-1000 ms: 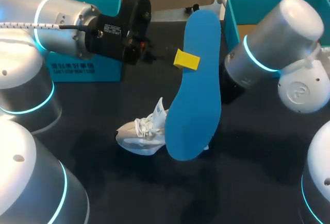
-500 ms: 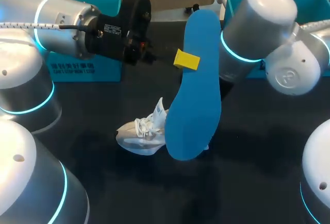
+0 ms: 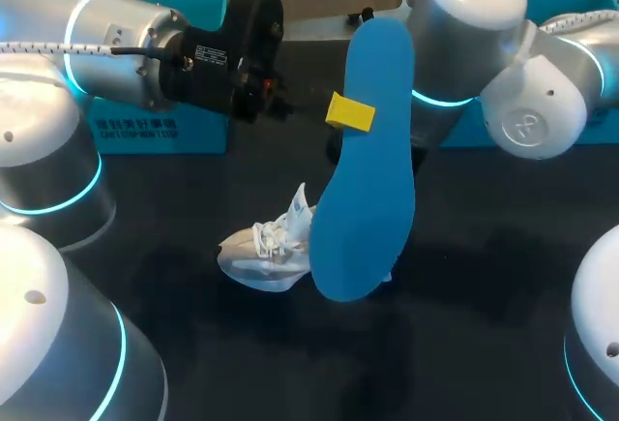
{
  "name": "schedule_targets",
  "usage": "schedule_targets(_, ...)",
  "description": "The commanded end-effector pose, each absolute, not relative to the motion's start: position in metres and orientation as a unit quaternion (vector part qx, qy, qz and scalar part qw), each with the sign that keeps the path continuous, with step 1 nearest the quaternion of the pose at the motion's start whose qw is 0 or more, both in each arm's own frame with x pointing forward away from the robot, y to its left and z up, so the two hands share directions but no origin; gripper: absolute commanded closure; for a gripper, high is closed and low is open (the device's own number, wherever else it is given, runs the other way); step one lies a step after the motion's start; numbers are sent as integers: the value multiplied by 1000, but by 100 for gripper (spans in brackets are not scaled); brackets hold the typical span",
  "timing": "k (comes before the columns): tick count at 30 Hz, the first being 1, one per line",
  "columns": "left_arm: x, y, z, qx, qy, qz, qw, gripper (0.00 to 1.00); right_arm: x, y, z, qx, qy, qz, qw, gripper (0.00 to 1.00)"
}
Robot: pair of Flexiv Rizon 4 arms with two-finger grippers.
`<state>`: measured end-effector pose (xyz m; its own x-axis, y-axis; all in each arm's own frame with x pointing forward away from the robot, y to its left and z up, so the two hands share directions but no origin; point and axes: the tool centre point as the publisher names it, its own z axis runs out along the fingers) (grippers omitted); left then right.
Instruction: Take the shoe out of the shoebox, open the shoe tongue, remove and reinsert the insole, then place the shoe into the shoebox
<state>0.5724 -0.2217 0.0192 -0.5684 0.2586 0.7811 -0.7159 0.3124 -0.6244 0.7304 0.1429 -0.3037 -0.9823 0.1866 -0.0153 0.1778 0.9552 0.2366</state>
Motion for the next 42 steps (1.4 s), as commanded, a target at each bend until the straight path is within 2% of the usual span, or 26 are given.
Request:
schedule_targets(1,571,-222,18,168,-683,563,433,100,730,145,-305,93,989,116,19,0)
schedule_targets(20,571,-222,18,168,-683,563,433,100,744,153,-311,83,990,116,16,0)
schedule_targets(42,571,-222,18,168,-683,563,433,100,771,181,-366,48,993,111,8,0)
